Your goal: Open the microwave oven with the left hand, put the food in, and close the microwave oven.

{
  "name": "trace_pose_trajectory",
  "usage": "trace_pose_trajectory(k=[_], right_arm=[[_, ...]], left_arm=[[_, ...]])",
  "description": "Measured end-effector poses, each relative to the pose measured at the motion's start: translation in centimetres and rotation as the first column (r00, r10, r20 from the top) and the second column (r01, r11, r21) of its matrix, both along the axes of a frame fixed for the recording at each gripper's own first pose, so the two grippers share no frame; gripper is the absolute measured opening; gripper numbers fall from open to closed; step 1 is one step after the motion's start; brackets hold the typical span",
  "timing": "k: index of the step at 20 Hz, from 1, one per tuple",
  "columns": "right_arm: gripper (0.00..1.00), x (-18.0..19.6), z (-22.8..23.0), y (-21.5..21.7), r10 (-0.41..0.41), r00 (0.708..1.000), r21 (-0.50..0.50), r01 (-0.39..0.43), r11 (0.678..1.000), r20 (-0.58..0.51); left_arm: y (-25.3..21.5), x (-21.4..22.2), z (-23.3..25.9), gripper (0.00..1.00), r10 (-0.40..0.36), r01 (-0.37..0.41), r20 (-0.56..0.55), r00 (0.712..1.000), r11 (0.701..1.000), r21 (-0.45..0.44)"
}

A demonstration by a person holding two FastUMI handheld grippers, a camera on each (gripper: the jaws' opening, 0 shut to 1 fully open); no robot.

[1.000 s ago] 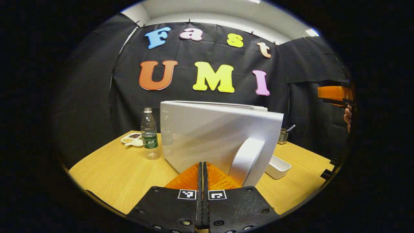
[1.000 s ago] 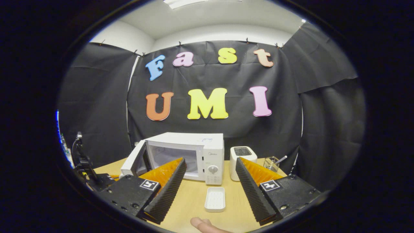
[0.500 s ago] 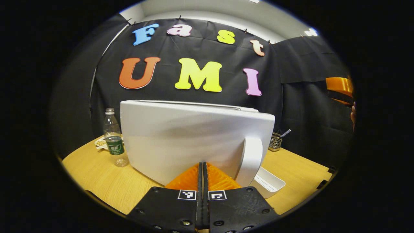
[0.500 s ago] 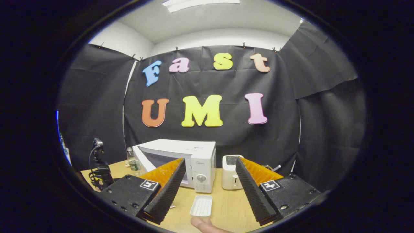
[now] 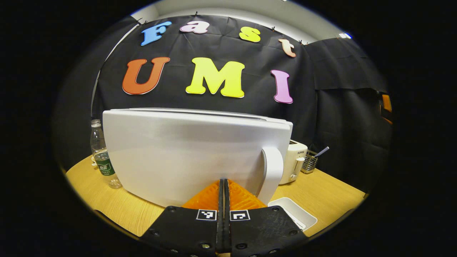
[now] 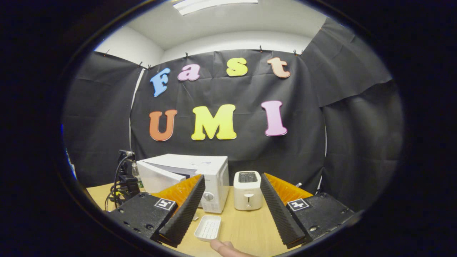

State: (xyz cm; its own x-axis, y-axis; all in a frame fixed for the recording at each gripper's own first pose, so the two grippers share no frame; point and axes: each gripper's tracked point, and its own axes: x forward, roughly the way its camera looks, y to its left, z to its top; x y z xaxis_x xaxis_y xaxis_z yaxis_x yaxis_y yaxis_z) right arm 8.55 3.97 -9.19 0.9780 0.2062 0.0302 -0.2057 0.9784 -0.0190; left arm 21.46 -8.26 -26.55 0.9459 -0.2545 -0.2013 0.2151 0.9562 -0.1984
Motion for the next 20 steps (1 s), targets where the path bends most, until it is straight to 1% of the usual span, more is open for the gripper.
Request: trace_pose_trajectory(k=[1,4,6,7,8,10,11,12,13,14,16,19,20], right_arm=[[0.99,0.2,-0.1,-0.2,0.002,1.0,0.001,-0.002,1.0,0.0],[0.99,0.7,-0.5,-0.7,0.012,1.0,-0.004,-0.012,1.0,-0.003],[0.99,1.1,-0.9,-0.9,0.013,1.0,-0.001,-0.013,1.0,-0.01],[0.99,1.1,-1.0,-0.9,0.015,1.0,0.001,-0.015,1.0,-0.012],[0.99,1.2,-1.2,-1.0,0.016,1.0,0.001,-0.016,1.0,-0.016],[0.99,1.2,-1.5,-1.4,0.008,1.0,0.001,-0.008,1.0,-0.027],[0.99,1.1,-1.7,-1.5,0.003,0.999,0.002,-0.003,1.0,-0.033],[0.99,0.9,-1.8,-1.8,-0.003,0.999,0.003,0.004,1.0,-0.039],[0.99,0.7,-2.0,-2.0,-0.01,0.999,0.006,0.01,1.0,-0.043],[0.99,0.6,-2.0,-2.2,-0.017,0.999,0.008,0.017,1.0,-0.047],[0.99,0.1,-2.1,-2.5,-0.031,0.998,0.011,0.032,0.999,-0.052],[0.99,-0.7,-2.4,-2.3,-0.039,0.997,0.014,0.04,0.999,-0.065],[0.99,-0.9,-2.4,-2.2,-0.041,0.997,0.014,0.042,0.999,-0.071]], left_arm=[[-0.3,0.4,-0.2,0.0,0.001,-0.001,-0.01,1.0,1.0,0.0],[-0.8,2.0,0.2,0.0,0.012,-0.012,0.014,1.0,0.999,0.041],[-1.2,3.1,0.2,0.0,0.023,-0.024,0.017,1.0,0.999,0.048],[-1.5,3.8,0.2,0.1,0.025,-0.026,0.016,1.0,0.999,0.045],[-1.5,4.3,0.1,0.0,0.032,-0.032,0.012,0.999,0.999,0.042],[-1.3,5.6,0.0,0.0,0.046,-0.047,0.014,0.999,0.998,0.039],[-1.3,5.2,0.2,0.0,0.046,-0.046,-0.002,0.999,0.999,0.023],[-1.4,5.6,0.5,0.0,0.059,-0.059,0.012,0.998,0.998,0.027],[-1.4,5.2,-0.1,0.0,0.064,-0.064,0.002,0.998,0.997,0.046],[-1.3,5.4,0.0,0.0,0.07,-0.072,0.025,0.997,0.995,0.064],[-1.4,5.4,0.1,0.0,0.076,-0.078,0.027,0.997,0.994,0.078],[-1.5,5.4,0.1,0.0,0.077,-0.077,0.011,0.997,0.996,0.052],[-1.5,5.4,0.0,0.0,0.073,-0.073,0.008,0.997,0.996,0.056]])
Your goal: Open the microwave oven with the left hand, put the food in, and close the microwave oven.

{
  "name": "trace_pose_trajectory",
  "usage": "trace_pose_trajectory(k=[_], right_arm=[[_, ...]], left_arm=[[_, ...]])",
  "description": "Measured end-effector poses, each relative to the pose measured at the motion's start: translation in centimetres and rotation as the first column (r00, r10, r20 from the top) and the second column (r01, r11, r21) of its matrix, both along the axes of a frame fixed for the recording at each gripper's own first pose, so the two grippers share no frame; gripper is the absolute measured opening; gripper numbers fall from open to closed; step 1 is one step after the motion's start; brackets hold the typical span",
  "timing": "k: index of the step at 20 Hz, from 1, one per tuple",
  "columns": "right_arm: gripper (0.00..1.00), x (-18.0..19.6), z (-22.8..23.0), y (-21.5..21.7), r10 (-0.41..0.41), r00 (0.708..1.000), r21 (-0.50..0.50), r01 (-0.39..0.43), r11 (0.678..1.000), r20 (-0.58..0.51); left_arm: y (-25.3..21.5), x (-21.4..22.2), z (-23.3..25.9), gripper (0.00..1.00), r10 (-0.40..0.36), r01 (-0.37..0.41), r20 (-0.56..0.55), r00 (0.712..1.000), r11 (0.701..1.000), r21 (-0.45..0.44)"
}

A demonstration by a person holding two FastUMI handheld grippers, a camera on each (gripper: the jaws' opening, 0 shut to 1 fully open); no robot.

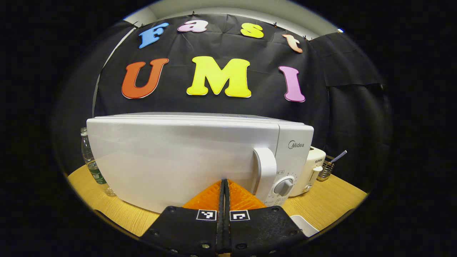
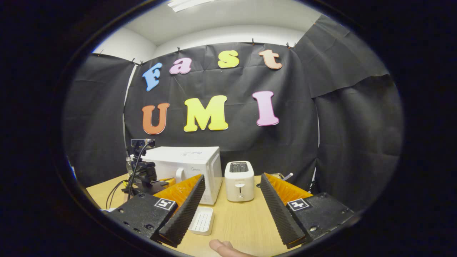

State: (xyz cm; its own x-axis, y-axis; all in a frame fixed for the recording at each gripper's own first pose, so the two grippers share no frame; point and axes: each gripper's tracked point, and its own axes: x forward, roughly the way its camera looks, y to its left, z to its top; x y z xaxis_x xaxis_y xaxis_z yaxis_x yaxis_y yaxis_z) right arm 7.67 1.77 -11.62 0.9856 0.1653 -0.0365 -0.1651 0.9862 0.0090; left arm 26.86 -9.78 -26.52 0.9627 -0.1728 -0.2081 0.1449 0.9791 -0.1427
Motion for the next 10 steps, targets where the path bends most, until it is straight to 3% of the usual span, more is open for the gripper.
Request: trace_pose_trajectory(k=[7,10], right_arm=[[0.99,-1.0,-0.5,0.3,-0.021,0.999,0.012,0.022,1.0,-0.047],[0.98,-2.6,0.5,1.3,-0.001,0.999,0.049,0.002,0.999,-0.032]], left_arm=[[0.7,-0.7,-0.4,0.0,0.006,-0.006,-0.039,0.999,1.0,0.007],[0.8,-4.0,2.0,0.0,-0.029,0.026,-0.044,0.999,0.997,-0.066]])
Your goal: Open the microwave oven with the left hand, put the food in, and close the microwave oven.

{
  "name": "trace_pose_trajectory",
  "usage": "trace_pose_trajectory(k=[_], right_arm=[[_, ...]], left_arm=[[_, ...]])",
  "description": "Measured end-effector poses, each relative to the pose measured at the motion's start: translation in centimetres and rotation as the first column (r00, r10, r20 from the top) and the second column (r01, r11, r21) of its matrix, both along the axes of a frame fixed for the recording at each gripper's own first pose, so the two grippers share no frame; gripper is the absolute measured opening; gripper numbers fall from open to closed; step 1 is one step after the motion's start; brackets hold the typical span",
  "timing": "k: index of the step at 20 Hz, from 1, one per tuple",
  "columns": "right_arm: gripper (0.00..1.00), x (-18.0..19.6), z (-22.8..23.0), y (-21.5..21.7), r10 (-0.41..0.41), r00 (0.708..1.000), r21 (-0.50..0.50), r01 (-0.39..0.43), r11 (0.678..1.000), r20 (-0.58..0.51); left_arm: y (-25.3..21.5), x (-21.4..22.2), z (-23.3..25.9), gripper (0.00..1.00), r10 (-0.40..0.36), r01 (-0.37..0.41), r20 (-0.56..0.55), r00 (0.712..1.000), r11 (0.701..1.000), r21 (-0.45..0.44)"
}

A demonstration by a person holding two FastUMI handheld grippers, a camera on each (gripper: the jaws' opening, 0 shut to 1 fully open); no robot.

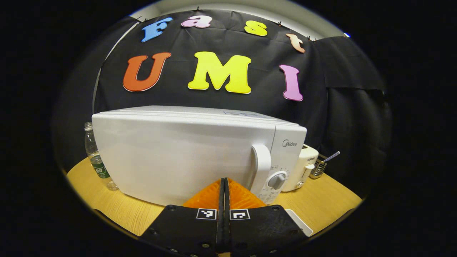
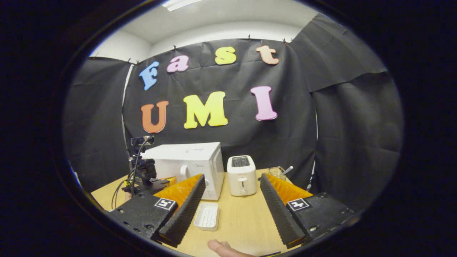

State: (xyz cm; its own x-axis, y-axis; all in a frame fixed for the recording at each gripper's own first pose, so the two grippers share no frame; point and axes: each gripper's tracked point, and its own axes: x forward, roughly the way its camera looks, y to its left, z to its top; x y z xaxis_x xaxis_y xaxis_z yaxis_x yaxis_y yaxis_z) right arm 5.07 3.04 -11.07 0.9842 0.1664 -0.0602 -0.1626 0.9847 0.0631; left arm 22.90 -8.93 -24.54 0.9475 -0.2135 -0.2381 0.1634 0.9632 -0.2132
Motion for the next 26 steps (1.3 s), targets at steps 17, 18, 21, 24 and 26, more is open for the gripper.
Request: trace_pose_trajectory(k=[17,18,21,24,26], right_arm=[[0.98,-9.4,3.8,2.2,-0.034,0.99,-0.027,0.038,0.999,0.138],[0.98,-9.9,3.8,2.5,-0.034,0.989,-0.029,0.039,0.999,0.142],[0.98,-11.4,3.5,3.3,-0.022,0.989,-0.047,0.029,0.998,0.145],[0.99,-12.5,3.4,3.2,-0.028,0.988,-0.062,0.037,0.997,0.149],[0.98,-13.1,4.4,3.2,-0.032,0.985,-0.075,0.045,0.996,0.171]], left_arm=[[8.5,-21.8,13.9,0.93,0.125,-0.136,0.132,0.983,0.988,0.078],[9.0,-22.8,14.2,0.93,0.146,-0.159,0.126,0.981,0.982,0.1],[8.5,-25.7,15.0,0.93,0.116,-0.133,0.134,0.984,0.984,0.122],[9.2,-27.9,17.3,0.93,0.132,-0.162,0.213,0.968,0.979,0.128],[10.0,-28.9,18.7,0.93,0.159,-0.194,0.25,0.955,0.974,0.12]])
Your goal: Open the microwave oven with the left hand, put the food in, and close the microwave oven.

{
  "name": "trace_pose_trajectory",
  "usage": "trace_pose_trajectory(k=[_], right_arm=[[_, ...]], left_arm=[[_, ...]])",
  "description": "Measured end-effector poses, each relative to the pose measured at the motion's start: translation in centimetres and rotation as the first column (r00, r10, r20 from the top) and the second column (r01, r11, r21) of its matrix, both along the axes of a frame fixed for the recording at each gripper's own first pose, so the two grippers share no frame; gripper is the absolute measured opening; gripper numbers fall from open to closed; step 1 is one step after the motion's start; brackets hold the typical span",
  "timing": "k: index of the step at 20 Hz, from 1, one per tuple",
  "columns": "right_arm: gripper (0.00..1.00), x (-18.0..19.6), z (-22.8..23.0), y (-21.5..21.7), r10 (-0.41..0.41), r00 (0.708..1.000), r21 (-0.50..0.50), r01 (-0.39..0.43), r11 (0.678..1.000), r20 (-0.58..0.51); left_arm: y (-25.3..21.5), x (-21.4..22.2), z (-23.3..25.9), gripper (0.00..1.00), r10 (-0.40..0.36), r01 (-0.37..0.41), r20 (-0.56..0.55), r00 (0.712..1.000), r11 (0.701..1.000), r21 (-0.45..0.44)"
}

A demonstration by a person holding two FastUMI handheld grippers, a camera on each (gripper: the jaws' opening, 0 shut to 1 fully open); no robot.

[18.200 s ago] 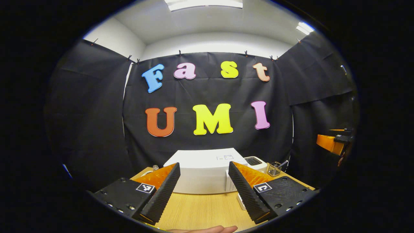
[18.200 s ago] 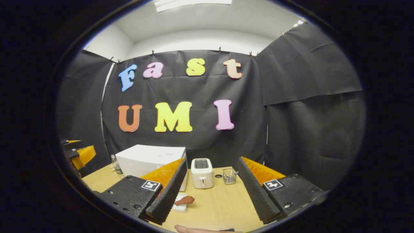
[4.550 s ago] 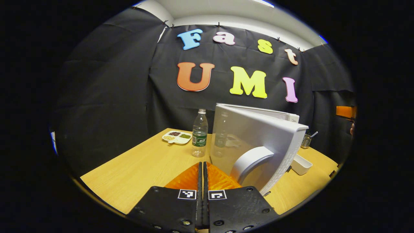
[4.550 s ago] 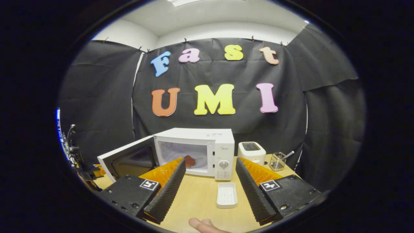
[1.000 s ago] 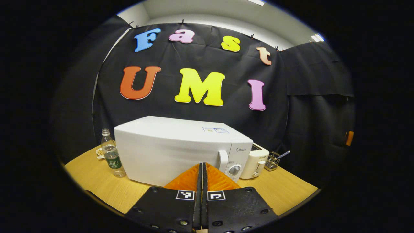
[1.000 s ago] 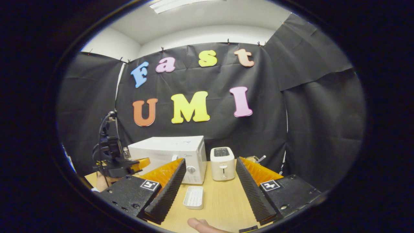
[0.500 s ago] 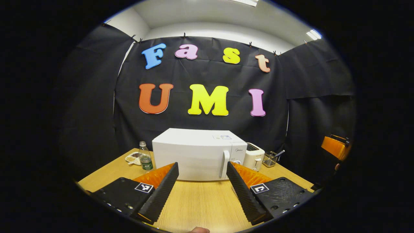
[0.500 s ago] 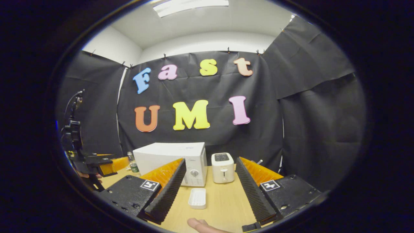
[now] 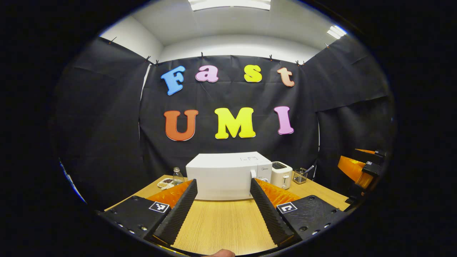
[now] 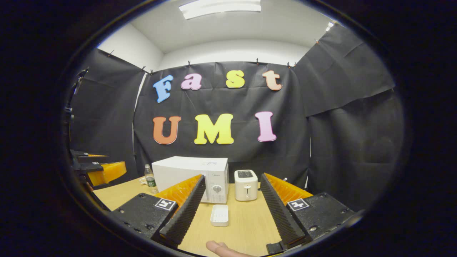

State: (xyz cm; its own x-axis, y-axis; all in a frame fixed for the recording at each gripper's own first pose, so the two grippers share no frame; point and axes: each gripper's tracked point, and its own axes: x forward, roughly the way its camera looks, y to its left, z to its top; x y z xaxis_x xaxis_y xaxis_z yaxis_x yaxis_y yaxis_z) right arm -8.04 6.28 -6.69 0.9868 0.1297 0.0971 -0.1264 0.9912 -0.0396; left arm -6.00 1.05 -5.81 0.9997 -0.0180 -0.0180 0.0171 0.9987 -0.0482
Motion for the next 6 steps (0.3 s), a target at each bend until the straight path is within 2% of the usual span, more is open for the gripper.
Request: trace_pose_trajectory(k=[6], right_arm=[[0.98,-1.6,2.9,0.8,0.009,0.997,-0.03,-0.007,1.0,0.071]], left_arm=[[-0.5,-1.7,2.1,0.93,-0.015,0.015,0.061,0.998,1.0,0.002]])
